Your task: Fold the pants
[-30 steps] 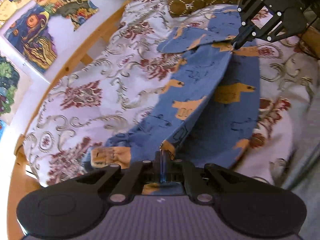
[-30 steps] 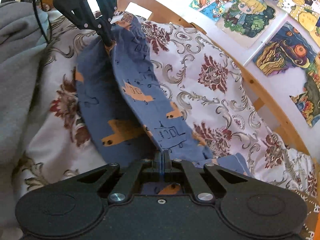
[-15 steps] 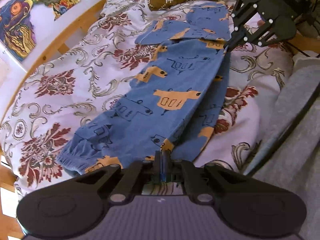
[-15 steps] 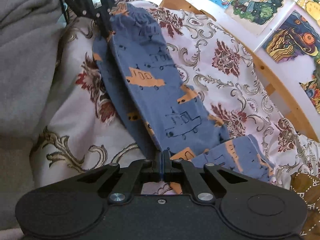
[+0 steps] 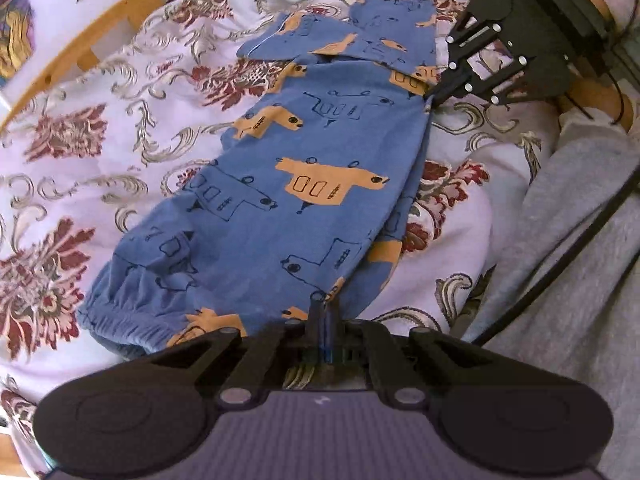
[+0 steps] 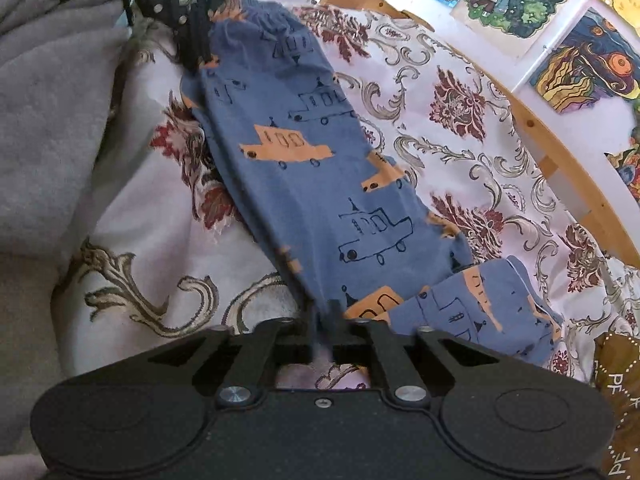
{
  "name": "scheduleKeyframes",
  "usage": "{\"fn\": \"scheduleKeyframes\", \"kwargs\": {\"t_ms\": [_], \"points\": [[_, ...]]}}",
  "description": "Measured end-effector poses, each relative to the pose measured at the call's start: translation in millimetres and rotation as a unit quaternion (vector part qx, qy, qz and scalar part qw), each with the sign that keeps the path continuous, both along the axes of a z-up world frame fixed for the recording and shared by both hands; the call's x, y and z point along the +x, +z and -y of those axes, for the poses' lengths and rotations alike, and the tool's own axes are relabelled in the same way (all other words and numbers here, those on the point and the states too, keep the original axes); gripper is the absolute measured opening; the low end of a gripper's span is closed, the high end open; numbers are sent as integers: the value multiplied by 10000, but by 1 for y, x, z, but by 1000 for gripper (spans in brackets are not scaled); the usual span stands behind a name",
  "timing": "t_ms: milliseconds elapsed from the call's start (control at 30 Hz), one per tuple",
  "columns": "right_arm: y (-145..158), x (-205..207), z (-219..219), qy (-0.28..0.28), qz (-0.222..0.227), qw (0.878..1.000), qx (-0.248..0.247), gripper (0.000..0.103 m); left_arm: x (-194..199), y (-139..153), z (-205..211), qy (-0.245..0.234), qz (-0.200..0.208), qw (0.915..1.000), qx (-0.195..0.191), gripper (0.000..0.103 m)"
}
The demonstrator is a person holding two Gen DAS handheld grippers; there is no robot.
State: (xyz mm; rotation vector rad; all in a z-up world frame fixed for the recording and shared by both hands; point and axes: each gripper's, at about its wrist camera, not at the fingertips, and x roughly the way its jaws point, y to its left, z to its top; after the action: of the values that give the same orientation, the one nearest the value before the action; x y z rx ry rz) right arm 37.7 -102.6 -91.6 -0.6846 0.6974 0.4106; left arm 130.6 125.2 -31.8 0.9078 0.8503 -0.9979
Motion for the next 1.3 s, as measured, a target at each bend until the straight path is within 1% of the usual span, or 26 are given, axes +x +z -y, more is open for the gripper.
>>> {"fn": "scheduleKeyframes", "kwargs": {"t_ms": [33, 67, 100, 133, 167, 200, 233, 267, 333, 367, 467, 500, 567, 633, 700, 733, 767, 800, 833, 867, 900, 933, 1033, 1067, 1133, 1300], "points": [[3, -1, 2, -26, 7, 10000, 89, 33, 3, 3, 0, 83, -188, 9998, -25, 17], [8, -3, 4, -55, 9, 9998, 196, 51, 6, 7, 0, 190, -357, 9991, -91, 26], [13, -5, 6, -79, 24, 9995, 318, 68, 6, 13, 0, 295, -451, 9984, -187, 51], [18, -8, 9, -116, 69, 9991, 391, 73, 5, 19, 0, 375, -461, 9977, -325, 68], [25, -12, 11, -164, 151, 9988, 433, 79, 3, 26, -1, 410, -414, 9973, -437, 73], [31, -15, 13, -214, 239, 9984, 464, 89, 0, 34, 0, 447, -369, 9969, -532, 82], [39, -19, 18, -311, 357, 9977, 484, 95, -2, 41, 1, 510, -340, 9963, -599, 90], [45, -22, 21, -413, 467, 9969, 482, 102, -4, 48, 3, 613, -327, 9952, -691, 94], [58, -27, 32, -711, 778, 9934, 453, 102, -5, 64, 8, 915, -412, 9897, -1018, 103], [65, -28, 39, -902, 898, 9909, 432, 102, -4, 72, 12, 1097, -487, 9852, -1226, 103], [87, -25, 69, -1506, 1074, 9807, 637, 102, 3, 89, 31, 1804, -831, 9598, -1983, 103], [96, -21, 82, -1718, 1045, 9760, 830, 102, 7, 90, 39, 2089, -958, 9471, -2240, 103], [110, -12, 111, -2011, 848, 9679, 1250, 102, 16, 86, 53, 2774, -1322, 9101, -2781, 103], [124, 5, 139, -2237, 546, 9595, 1626, 102, 29, 69, 70, 3525, -1797, 8616, -3180, 103], [134, 24, 162, -2304, 188, 9536, 1927, 102, 36, 46, 89, 4313, -2139, 8090, -3373, 103], [138, 38, 172, -2346, -73, 9497, 2074, 102, 38, 33, 99, 4588, -2293, 7872, -3425, 103], [139, 55, 181, -2406, -411, 9443, 2208, 102, 37, 20, 109, 4835, -2420, 7687, -3416, 103], [140, 70, 190, -2415, -716, 9387, 2354, 102, 35, 9, 118, 4980, -2533, 7574, -3379, 103], [139, 81, 197, -2359, -932, 9347, 2489, 102, 32, -1, 128, 4970, -2640, 7544, -3378, 103], [138, 92, 202, -2253, -1198, 9311, 2606, 102, 28, -10, 134, 4895, -2711, 7565, -3385, 103], [136, 104, 206, -2122, -1433, 9291, 2668, 102, 23, -17, 143, 4814, -2730, 7619, -3364, 103], [133, 114, 208, -1950, -1614, 9292, 2691, 102, 16, -22, 150, 4718, -2661, 7714, -3339, 103], [126, 140, 208, -1547, -1980, 9321, 2609, 102, -1, -32, 165, 4325, -2349, 8110, -3163, 103], [121, 149, 207, -1494, -2078, 9317, 2577, 102, -7, -34, 166, 4267, -2224, 8204, -3089, 103], [113, 166, 201, -1393, -2277, 9301, 2523, 102, -16, -33, 168, 4182, -1987, 8339, -3003, 103], [92, 206, 178, -1130, -2709, 9229, 2493, 102, -25, -27, 175, 3796, -1554, 8565, -3134, 103]]}}
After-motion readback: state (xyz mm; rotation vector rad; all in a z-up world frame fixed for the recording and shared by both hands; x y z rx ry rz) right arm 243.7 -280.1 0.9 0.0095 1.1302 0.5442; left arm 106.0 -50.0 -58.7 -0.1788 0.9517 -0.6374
